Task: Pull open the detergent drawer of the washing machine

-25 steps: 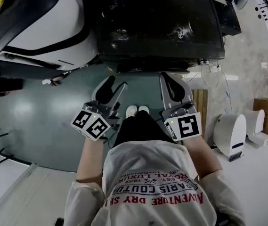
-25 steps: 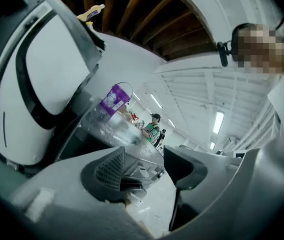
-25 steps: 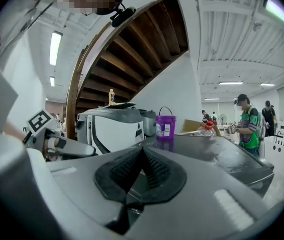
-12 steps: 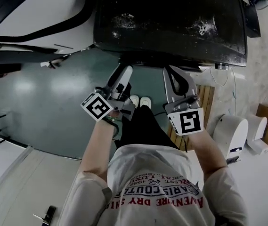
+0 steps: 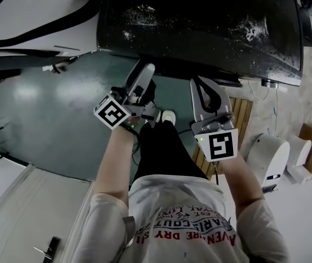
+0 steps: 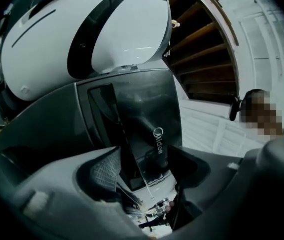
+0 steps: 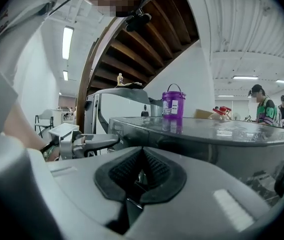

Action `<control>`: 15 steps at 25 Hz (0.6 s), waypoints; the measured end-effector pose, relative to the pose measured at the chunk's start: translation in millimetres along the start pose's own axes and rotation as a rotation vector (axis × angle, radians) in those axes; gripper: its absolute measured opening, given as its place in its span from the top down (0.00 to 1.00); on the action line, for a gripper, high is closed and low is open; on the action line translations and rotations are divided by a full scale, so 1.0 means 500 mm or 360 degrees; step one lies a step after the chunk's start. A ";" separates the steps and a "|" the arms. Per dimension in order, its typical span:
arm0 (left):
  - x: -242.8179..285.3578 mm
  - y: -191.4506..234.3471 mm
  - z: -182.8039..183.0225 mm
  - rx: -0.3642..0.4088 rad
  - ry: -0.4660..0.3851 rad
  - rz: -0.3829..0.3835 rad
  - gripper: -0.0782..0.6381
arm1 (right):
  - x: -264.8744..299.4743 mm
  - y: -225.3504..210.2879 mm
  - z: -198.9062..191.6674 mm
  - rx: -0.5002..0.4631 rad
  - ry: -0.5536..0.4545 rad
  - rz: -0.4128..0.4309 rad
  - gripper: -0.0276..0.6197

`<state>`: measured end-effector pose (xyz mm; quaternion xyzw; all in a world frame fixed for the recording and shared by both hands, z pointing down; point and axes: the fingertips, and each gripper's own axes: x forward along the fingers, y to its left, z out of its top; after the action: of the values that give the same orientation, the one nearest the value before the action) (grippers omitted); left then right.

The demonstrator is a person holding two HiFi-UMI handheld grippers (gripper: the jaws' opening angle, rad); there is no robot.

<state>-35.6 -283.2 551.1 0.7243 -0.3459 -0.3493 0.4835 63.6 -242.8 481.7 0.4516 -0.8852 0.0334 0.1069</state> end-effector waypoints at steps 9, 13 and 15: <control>0.028 -0.027 0.011 -0.0086 -0.0114 -0.0244 0.48 | 0.019 -0.011 -0.024 0.0060 -0.0067 0.0017 0.96; 0.026 -0.030 0.015 -0.0130 -0.0200 -0.0264 0.49 | 0.017 -0.009 -0.037 0.0068 -0.0054 0.0039 0.96; 0.026 -0.030 0.016 -0.0154 -0.0222 -0.0285 0.49 | 0.015 -0.010 -0.042 0.0055 -0.0047 0.0043 0.96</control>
<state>-33.2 -293.3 532.2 0.7020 -0.2953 -0.4568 0.4597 66.7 -248.3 503.6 0.4418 -0.8920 0.0435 0.0854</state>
